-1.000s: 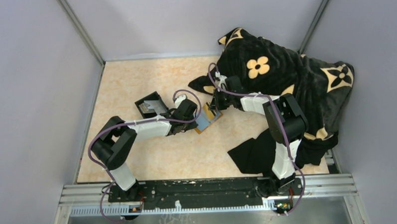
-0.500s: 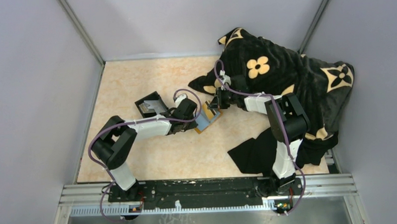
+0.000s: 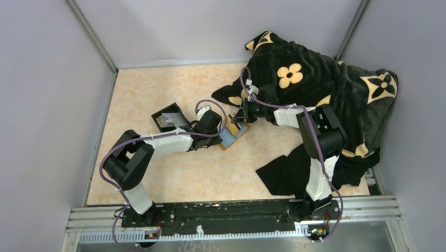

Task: Put the credit cards into the card holder
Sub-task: Insert the credit card into the card holder.

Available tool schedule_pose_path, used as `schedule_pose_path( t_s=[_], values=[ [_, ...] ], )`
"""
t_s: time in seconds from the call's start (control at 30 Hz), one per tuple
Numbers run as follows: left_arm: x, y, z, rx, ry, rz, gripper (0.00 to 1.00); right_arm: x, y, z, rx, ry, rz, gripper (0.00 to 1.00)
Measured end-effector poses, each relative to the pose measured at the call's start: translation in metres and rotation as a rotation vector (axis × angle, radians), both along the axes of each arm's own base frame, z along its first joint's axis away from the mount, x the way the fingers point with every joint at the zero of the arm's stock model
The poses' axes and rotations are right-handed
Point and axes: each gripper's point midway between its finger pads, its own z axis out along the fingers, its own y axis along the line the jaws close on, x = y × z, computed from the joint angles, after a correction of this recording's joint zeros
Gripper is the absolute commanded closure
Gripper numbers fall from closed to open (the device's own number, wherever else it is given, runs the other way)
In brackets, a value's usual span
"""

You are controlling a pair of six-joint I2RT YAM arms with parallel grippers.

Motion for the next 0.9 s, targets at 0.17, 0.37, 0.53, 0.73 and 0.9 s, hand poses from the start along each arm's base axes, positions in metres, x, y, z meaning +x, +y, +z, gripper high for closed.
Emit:
schedule_pose_path(
  t_s=[0.17,0.37,0.53,0.73,0.9],
  values=[
    [0.000,0.000,0.000,0.000,0.000,0.000,0.74,-0.002,0.000,-0.008,-0.001,0.020,0.006,1.00],
    [0.000,0.000,0.000,0.000,0.000,0.000,0.74,-0.006,0.001,-0.015,-0.005,0.036,0.012,1.00],
    [0.000,0.000,0.000,-0.002,0.002,0.000,0.74,-0.007,0.002,-0.019,-0.009,0.045,0.014,1.00],
    [0.000,0.000,0.000,-0.004,0.004,-0.001,0.74,-0.009,0.004,-0.023,-0.010,0.048,0.021,1.00],
    [0.000,0.000,0.000,-0.005,0.005,-0.001,0.74,-0.010,0.006,-0.027,-0.010,0.053,0.027,1.00]
  ],
)
